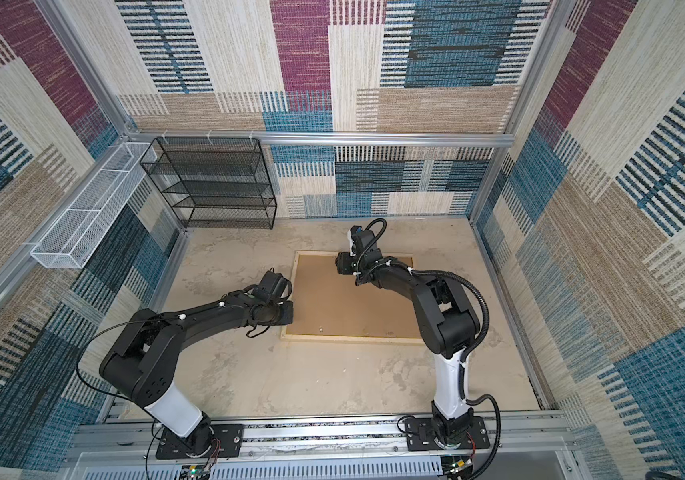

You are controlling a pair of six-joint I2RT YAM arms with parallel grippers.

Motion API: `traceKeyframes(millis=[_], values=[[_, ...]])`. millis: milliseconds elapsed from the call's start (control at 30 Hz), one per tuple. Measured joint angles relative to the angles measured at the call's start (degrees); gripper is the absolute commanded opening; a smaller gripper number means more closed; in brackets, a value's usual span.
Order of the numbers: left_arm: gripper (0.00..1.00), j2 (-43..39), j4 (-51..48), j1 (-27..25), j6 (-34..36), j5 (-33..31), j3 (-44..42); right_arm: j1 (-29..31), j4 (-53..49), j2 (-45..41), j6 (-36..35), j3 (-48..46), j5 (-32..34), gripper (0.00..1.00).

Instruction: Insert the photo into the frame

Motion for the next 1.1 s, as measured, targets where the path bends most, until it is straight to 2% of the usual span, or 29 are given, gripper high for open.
traceKeyframes(millis=[300, 567, 767, 933, 1100], values=[[0.31, 5.8, -0.5, 0.8, 7.4, -1.8, 8.4, -5.6, -2.8, 0.7, -2.1, 1.1, 1.0, 0.66], [0.32, 2.7, -3.0, -0.1, 9.0, -4.3, 11.1, -9.3, -4.7, 4.7, -3.9, 6.5, 1.0, 0.66], [0.32, -5.2, -5.2, -3.0, 7.6, -3.9, 5.0, -11.5, -7.0, 9.1, -5.2, 12.3, 1.0, 0.66], [0.31, -10.9, -6.1, -6.3, 3.6, 0.3, -0.9, -12.3, -9.0, 12.7, -6.0, 16.8, 0.5, 0.65], [0.29, -13.2, -6.8, -9.6, 0.8, 3.4, -4.5, -13.1, -10.5, 16.2, -6.6, 21.7, -0.6, 0.65]])
